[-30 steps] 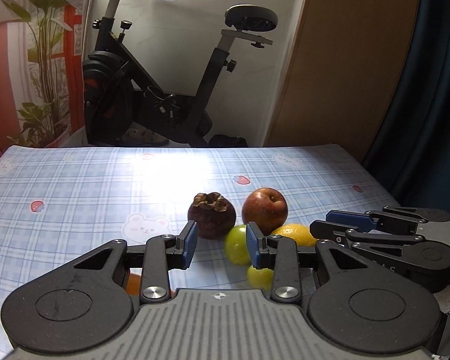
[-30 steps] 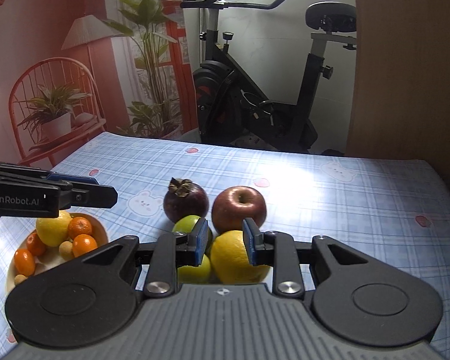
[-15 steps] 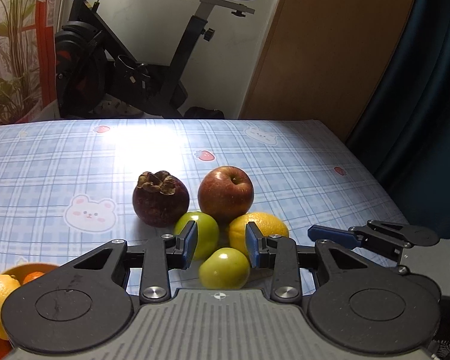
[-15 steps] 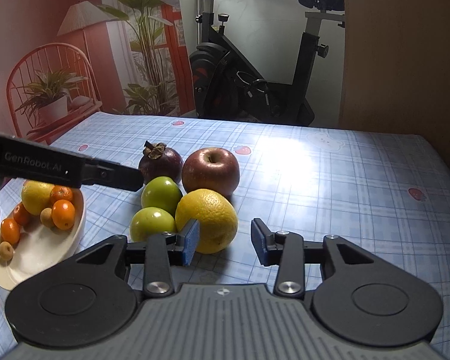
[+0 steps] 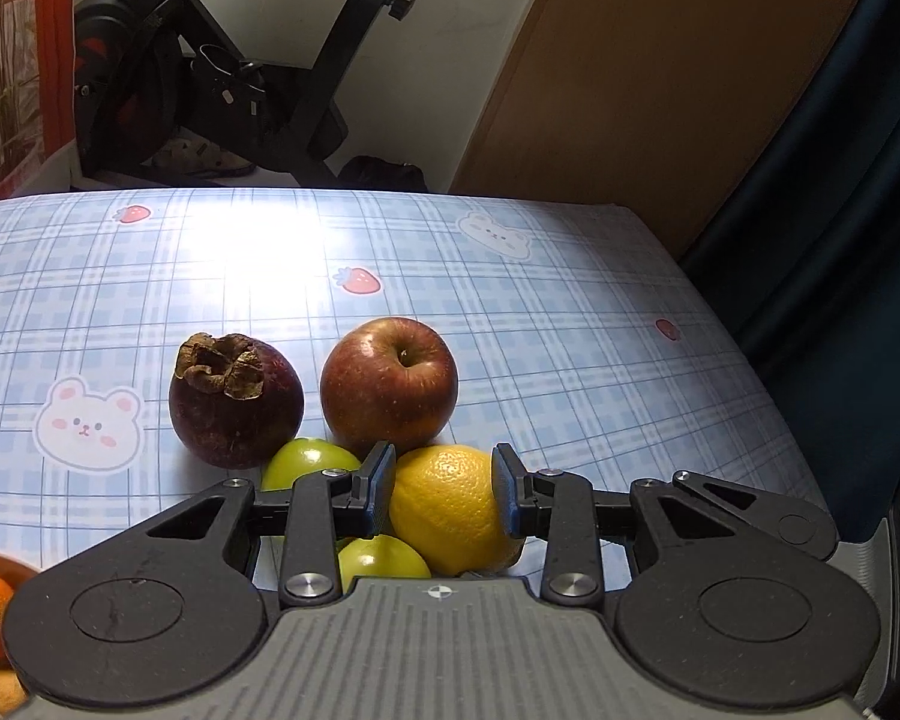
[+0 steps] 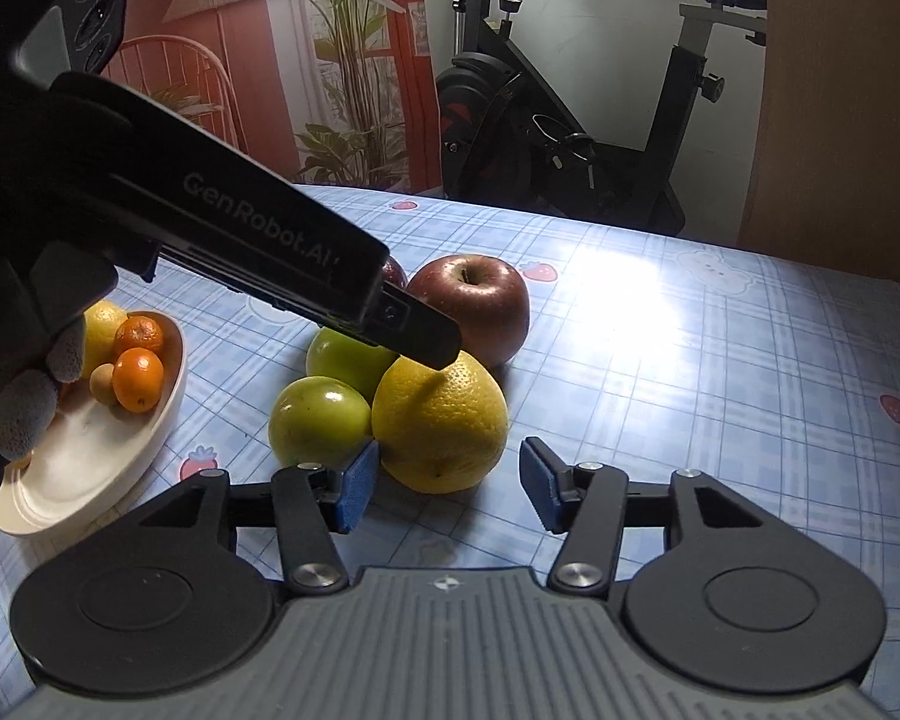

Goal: Organize fruits
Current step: 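Grasp the yellow lemon in the fruit pile with the left gripper, then carry the lemon with the left gripper over the cream plate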

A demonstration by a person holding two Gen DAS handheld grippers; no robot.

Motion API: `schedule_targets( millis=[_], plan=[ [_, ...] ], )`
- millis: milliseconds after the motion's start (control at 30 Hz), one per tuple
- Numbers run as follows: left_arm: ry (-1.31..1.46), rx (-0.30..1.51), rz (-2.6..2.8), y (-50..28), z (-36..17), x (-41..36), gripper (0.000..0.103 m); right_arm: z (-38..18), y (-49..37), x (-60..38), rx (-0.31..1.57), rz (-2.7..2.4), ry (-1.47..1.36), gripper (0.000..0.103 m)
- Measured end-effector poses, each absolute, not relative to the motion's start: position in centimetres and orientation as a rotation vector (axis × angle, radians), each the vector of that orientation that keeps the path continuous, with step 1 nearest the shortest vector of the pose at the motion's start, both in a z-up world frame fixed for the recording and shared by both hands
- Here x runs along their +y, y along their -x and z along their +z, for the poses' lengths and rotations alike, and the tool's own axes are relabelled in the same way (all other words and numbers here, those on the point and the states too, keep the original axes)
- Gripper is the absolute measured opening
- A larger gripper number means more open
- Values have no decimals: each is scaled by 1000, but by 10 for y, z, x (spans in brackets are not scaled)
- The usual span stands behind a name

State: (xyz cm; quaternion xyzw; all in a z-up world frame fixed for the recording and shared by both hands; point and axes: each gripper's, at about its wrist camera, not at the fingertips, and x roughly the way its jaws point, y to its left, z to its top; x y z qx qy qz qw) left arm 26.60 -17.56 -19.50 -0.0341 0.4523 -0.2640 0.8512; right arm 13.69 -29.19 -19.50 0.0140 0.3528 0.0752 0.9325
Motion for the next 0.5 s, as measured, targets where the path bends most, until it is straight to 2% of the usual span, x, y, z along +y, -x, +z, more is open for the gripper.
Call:
schedule_targets(
  millis=[500],
  plan=[
    [95, 989, -613, -273, -200, -184, 38, -203, -139, -299, 734, 151, -95, 55]
  ],
)
